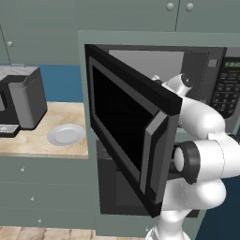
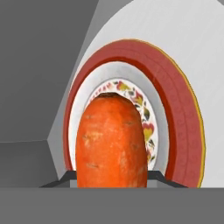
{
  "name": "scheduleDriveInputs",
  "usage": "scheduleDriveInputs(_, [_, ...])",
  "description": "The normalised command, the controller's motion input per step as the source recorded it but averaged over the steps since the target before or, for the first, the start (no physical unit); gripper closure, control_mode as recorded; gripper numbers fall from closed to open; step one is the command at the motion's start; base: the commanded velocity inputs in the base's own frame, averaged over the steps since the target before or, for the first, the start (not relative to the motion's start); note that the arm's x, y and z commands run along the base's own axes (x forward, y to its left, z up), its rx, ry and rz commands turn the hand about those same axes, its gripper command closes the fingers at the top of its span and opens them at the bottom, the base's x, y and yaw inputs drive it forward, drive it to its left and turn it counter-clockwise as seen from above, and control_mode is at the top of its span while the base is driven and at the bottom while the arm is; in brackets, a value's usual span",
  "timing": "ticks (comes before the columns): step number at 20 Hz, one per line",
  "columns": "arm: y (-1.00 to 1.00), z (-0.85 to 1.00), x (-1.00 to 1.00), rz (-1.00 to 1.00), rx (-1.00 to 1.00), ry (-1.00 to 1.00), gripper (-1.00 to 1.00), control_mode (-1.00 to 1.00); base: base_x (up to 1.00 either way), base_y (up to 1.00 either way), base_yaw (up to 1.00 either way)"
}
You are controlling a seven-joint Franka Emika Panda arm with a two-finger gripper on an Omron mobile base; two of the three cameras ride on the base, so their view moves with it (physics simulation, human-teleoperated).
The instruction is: Pick the carrot from the counter and place it in the microwave. Then turn on the microwave.
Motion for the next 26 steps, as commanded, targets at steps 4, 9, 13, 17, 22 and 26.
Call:
scheduleDriveInputs(4, [0.0,-0.11,0.06,0.0,0.0,0.0,1.0,-1.0,0.0,0.0,0.0])
scheduleDriveInputs(9, [0.0,-0.05,0.01,0.0,0.0,0.02,1.0,-1.0,0.0,0.0,0.0])
scheduleDriveInputs(13, [0.0,-0.05,0.0,0.0,0.0,0.01,1.0,-1.0,0.0,0.0,0.0])
scheduleDriveInputs(17, [0.0,-0.03,0.03,0.0,0.0,0.01,1.0,-1.0,0.0,0.0,0.0])
scheduleDriveInputs(22, [0.0,-0.02,0.08,0.0,0.0,0.01,1.0,-1.0,0.0,0.0,0.0])
scheduleDriveInputs(26, [0.0,-0.01,0.14,0.0,0.0,0.02,1.0,-1.0,0.0,0.0,0.0])
